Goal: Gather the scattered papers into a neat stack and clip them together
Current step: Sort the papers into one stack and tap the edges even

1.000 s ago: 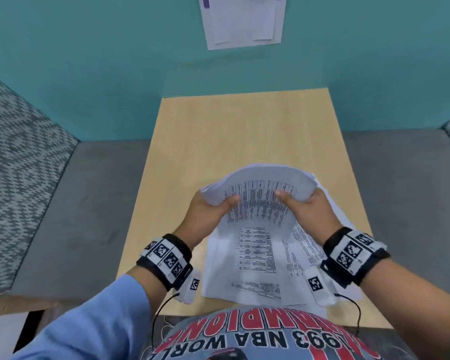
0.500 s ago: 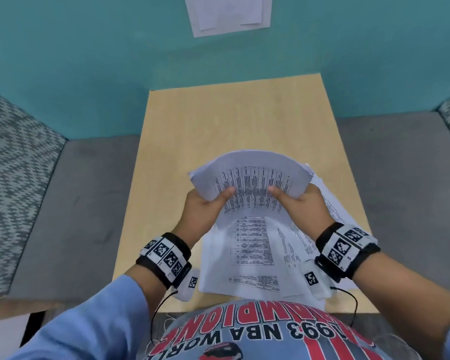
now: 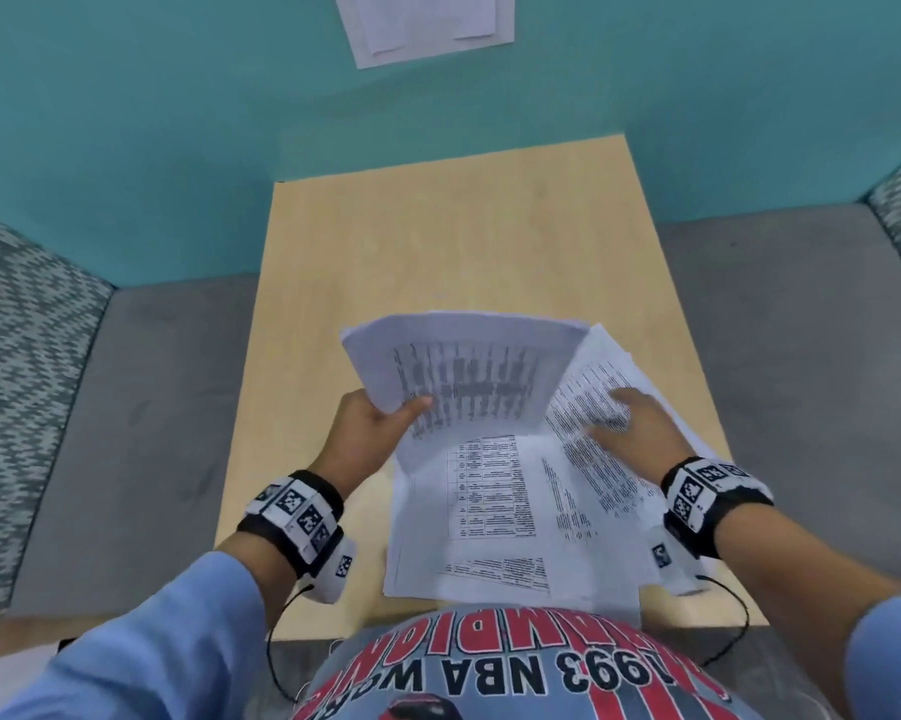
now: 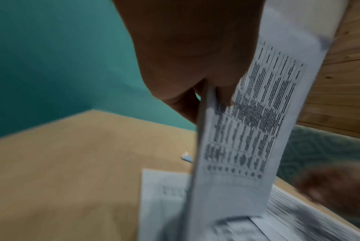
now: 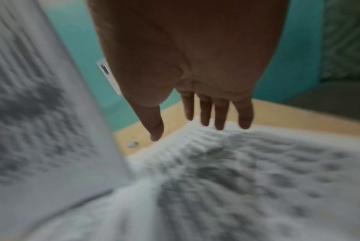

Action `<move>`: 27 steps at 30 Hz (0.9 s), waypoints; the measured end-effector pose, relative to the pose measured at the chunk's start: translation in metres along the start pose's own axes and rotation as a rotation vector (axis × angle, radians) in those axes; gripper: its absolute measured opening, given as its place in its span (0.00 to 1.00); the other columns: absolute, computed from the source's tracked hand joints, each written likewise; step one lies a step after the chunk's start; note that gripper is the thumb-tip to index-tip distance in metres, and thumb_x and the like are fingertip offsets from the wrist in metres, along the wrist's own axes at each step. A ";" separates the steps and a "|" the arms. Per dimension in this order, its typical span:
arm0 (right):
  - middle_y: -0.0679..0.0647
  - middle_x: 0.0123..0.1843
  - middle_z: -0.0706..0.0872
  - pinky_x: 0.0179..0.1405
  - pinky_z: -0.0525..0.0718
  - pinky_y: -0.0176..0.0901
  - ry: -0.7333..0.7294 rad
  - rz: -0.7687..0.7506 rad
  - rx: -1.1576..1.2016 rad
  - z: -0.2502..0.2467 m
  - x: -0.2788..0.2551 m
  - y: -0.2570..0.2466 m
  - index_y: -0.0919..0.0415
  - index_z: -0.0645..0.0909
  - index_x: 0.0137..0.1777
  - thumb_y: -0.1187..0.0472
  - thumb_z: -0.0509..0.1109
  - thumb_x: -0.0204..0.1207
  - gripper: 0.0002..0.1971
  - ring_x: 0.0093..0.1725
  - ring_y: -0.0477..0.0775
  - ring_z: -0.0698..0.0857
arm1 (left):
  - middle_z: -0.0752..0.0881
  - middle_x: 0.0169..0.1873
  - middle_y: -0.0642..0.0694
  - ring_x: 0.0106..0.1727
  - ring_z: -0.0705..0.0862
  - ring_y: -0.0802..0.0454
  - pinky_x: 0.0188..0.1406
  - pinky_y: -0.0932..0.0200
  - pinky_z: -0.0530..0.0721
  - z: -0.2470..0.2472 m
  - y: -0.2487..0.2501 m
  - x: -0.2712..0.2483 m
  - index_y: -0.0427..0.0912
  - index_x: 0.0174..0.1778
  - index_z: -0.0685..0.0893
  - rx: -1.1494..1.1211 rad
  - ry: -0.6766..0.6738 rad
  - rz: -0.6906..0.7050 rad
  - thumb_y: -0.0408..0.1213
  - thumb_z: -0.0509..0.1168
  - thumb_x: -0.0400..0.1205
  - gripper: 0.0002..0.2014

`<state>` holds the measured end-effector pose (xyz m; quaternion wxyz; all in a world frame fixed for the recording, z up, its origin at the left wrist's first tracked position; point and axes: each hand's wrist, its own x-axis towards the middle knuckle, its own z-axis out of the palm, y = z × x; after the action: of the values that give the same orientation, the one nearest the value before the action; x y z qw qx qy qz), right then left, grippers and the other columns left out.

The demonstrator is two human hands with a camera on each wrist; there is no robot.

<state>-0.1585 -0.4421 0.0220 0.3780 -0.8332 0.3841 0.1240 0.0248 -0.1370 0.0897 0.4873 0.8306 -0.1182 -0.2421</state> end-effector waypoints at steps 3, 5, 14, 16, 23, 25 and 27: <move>0.69 0.82 0.72 0.77 0.77 0.67 0.110 0.208 -0.267 -0.008 0.024 0.053 0.65 0.65 0.84 0.33 0.83 0.65 0.55 0.80 0.71 0.73 | 0.95 0.61 0.44 0.64 0.94 0.48 0.67 0.38 0.92 -0.032 0.002 0.006 0.44 0.66 0.92 0.002 0.072 0.043 0.39 0.78 0.85 0.14; 0.70 0.82 0.71 0.75 0.77 0.68 0.151 0.221 -0.335 -0.007 0.030 0.069 0.65 0.64 0.84 0.30 0.83 0.61 0.59 0.80 0.73 0.71 | 0.95 0.60 0.52 0.64 0.93 0.54 0.66 0.42 0.91 -0.053 -0.002 0.005 0.53 0.65 0.90 -0.026 0.121 0.036 0.37 0.78 0.85 0.13; 0.61 0.52 0.89 0.49 0.89 0.51 0.038 0.264 -0.093 -0.006 0.037 0.068 0.61 0.82 0.59 0.50 0.88 0.66 0.28 0.48 0.63 0.88 | 0.97 0.55 0.59 0.58 0.95 0.58 0.65 0.37 0.92 -0.084 -0.028 -0.013 0.65 0.53 0.93 -0.041 0.211 -0.026 0.37 0.79 0.85 0.13; 0.61 0.50 0.91 0.41 0.85 0.45 0.025 0.235 -0.058 -0.006 0.028 0.069 0.61 0.85 0.54 0.55 0.85 0.70 0.18 0.41 0.59 0.86 | 0.96 0.58 0.52 0.62 0.95 0.49 0.66 0.31 0.92 -0.082 -0.032 -0.016 0.64 0.52 0.93 -0.047 0.200 -0.035 0.39 0.79 0.84 0.11; 0.63 0.62 0.85 0.52 0.90 0.54 0.030 0.248 -0.047 0.014 -0.012 0.084 0.64 0.81 0.66 0.44 0.89 0.63 0.37 0.56 0.64 0.87 | 0.97 0.53 0.59 0.61 0.95 0.49 0.65 0.34 0.92 -0.075 -0.041 -0.022 0.72 0.47 0.94 -0.074 0.175 -0.055 0.40 0.80 0.83 0.14; 0.66 0.70 0.76 0.62 0.83 0.60 0.072 0.301 -0.192 0.030 -0.020 0.077 0.65 0.74 0.73 0.38 0.90 0.57 0.50 0.68 0.69 0.78 | 0.97 0.51 0.62 0.59 0.95 0.54 0.64 0.39 0.93 -0.076 -0.044 -0.024 0.73 0.46 0.94 -0.074 0.163 -0.056 0.40 0.80 0.83 0.16; 0.67 0.72 0.73 0.63 0.81 0.62 0.113 0.328 -0.224 0.038 -0.023 0.066 0.65 0.71 0.76 0.39 0.91 0.55 0.55 0.72 0.71 0.74 | 0.97 0.50 0.64 0.58 0.95 0.57 0.62 0.43 0.92 -0.077 -0.046 -0.027 0.71 0.46 0.95 -0.066 0.158 -0.057 0.39 0.80 0.84 0.15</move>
<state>-0.2187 -0.4295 -0.0279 0.2354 -0.8019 0.5191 0.1791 0.0397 -0.0443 0.0896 0.5152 0.8336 -0.0478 -0.1935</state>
